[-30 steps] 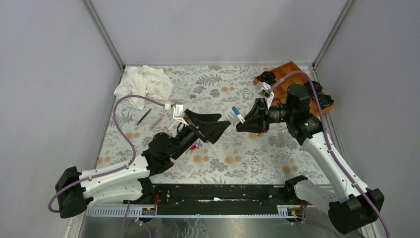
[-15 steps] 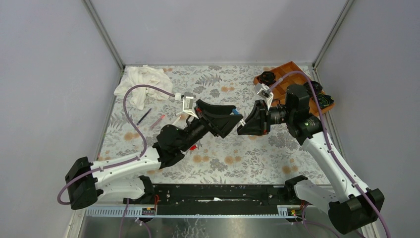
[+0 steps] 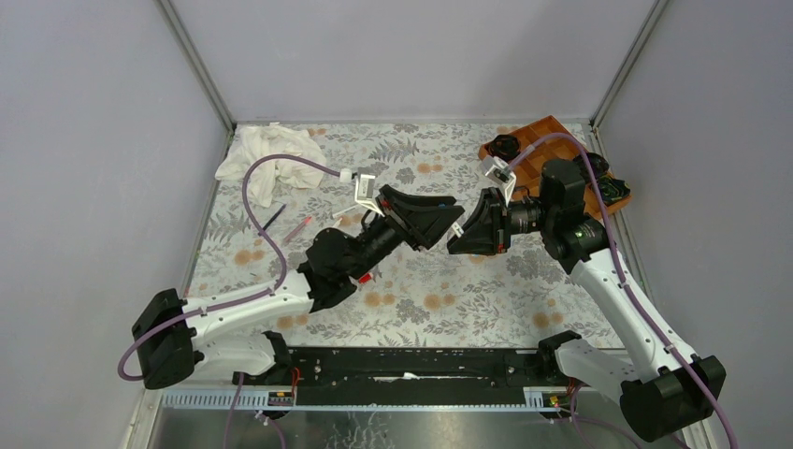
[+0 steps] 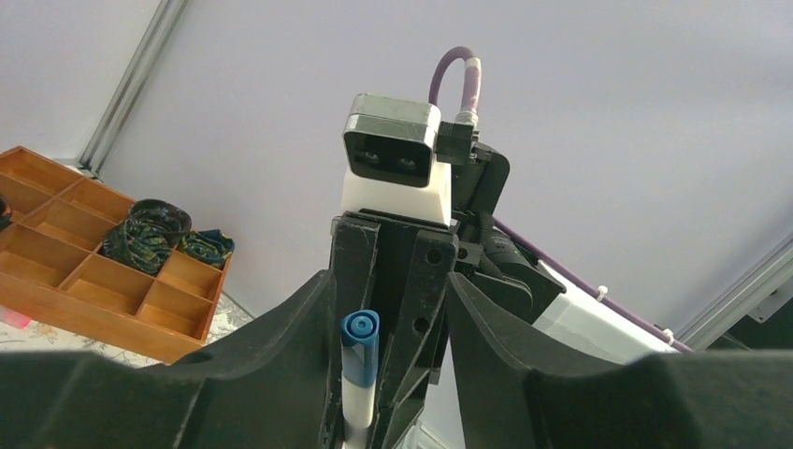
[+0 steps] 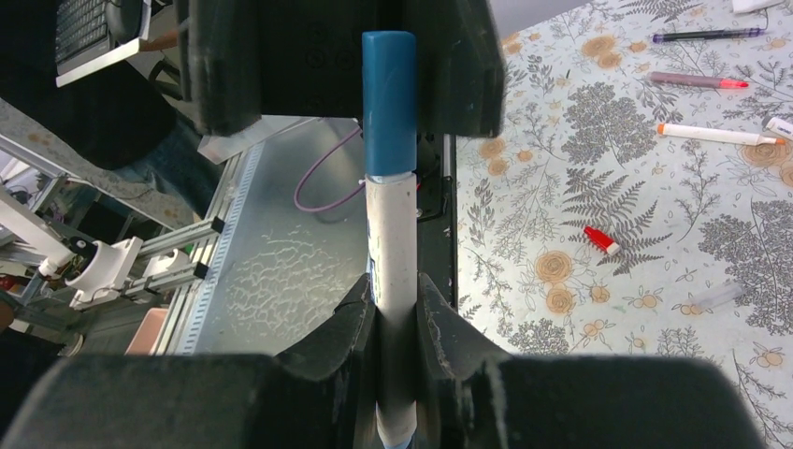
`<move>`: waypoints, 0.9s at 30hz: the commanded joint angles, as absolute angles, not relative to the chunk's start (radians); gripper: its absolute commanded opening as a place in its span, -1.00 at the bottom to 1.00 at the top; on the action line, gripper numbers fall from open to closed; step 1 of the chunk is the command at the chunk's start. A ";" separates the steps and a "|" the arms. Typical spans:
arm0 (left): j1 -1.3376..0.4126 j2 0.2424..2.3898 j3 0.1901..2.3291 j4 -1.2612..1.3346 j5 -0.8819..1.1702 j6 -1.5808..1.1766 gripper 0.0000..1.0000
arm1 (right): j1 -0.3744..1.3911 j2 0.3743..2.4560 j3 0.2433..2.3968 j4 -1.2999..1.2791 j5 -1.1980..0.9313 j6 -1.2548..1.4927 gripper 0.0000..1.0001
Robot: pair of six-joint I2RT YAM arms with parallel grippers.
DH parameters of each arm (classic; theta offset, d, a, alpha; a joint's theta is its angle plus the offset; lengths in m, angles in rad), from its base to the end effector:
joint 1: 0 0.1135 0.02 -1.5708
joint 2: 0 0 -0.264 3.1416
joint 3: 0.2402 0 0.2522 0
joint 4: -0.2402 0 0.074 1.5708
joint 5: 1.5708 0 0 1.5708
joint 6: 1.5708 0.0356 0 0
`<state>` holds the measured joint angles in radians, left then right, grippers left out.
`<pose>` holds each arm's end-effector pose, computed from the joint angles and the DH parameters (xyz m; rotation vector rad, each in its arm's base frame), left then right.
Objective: Insert the pens into the pen caps
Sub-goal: Press the pen cap onto the pen.
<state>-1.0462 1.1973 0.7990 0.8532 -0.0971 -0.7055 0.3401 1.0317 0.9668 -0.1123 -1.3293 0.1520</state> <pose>0.1387 -0.2329 0.3677 0.1156 1.2437 -1.4938 0.1902 0.1040 0.3695 -1.1539 1.4433 1.4894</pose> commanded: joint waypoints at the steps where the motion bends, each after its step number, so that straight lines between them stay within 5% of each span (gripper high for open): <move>1: -1.040 1.214 0.832 0.892 -0.108 -0.720 -0.03 | 0.347 1.018 0.968 -0.061 -1.348 0.181 -1.00; 8: -1.038 1.220 0.831 0.889 -0.112 -0.724 -0.56 | 0.348 1.019 0.960 -0.056 -1.343 0.185 -1.00; 11: -1.038 1.221 0.835 0.876 -0.108 -0.722 -1.00 | 0.348 1.017 0.960 -0.055 -1.340 0.185 -1.00; 19: -1.045 1.267 0.793 0.916 -0.077 -0.785 -1.00 | 0.348 1.032 1.005 -0.073 -1.232 0.223 -1.00; 27: -1.117 1.283 0.914 0.548 -0.227 -0.779 -1.00 | 0.354 1.037 1.091 -0.306 -0.986 -0.008 -1.00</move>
<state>-1.0489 1.2556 0.8425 0.7845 -0.2073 -0.7609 0.3431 1.0340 1.0176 -0.2405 -1.1824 0.1204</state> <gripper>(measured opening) 0.208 0.202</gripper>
